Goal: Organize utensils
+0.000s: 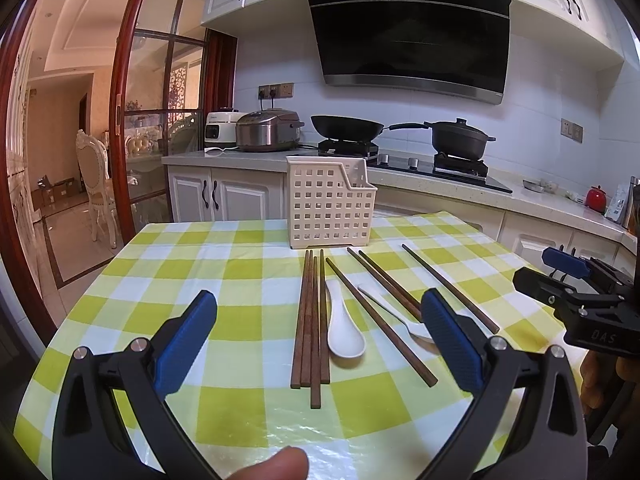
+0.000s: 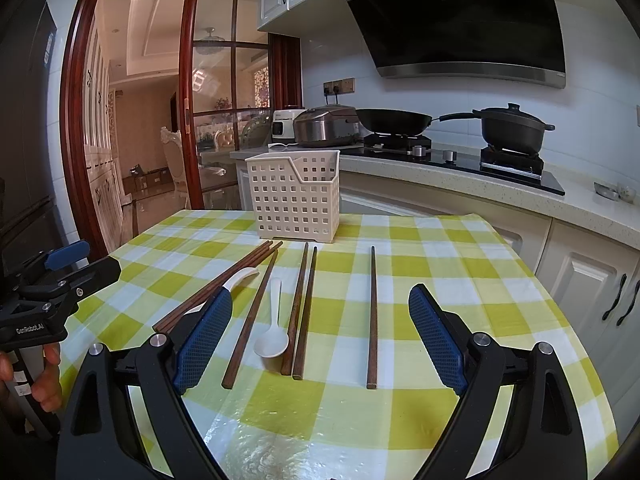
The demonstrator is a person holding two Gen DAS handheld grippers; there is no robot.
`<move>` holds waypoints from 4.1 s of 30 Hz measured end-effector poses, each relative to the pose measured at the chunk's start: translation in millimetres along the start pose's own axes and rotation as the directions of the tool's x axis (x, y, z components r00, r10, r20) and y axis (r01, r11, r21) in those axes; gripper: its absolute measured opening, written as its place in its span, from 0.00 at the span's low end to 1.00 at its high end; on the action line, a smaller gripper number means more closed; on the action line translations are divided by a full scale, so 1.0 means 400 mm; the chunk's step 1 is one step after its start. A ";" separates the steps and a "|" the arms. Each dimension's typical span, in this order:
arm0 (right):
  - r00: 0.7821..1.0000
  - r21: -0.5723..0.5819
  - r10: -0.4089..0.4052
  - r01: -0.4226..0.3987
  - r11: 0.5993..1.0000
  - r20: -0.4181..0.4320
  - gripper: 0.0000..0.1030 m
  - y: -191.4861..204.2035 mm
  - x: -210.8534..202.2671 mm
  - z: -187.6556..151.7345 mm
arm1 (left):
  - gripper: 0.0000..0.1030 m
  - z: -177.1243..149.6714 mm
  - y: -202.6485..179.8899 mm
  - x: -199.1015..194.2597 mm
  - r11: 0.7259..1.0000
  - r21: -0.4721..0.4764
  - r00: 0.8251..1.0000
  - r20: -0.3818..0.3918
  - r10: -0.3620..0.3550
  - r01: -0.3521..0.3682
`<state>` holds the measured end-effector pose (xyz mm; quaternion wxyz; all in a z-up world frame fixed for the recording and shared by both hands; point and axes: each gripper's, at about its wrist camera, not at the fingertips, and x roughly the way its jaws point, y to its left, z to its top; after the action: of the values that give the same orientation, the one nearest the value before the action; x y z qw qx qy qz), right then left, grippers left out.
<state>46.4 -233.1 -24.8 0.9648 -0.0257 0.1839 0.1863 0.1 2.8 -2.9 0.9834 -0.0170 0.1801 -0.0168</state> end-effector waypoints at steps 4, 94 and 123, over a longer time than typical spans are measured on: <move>1.000 0.001 0.001 -0.001 1.000 -0.001 0.82 -0.001 0.001 0.000 | 0.96 0.001 0.000 0.001 1.000 0.000 1.000 0.002 -0.001 0.001; 0.861 0.122 0.056 0.007 0.993 -0.505 0.76 -0.186 0.437 0.045 | 0.30 0.075 0.146 0.384 0.983 -0.117 0.899 -0.402 -0.175 0.139; 0.843 -0.024 -0.008 -0.006 1.000 -0.538 0.35 -0.161 0.568 0.061 | 0.14 0.065 0.070 0.625 0.993 0.093 0.834 -0.551 -0.009 0.072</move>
<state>274.8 -210.6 -86.3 0.8743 -0.0891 0.4446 0.1732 243.8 21.8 -68.2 0.8890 0.0390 0.4533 -0.0517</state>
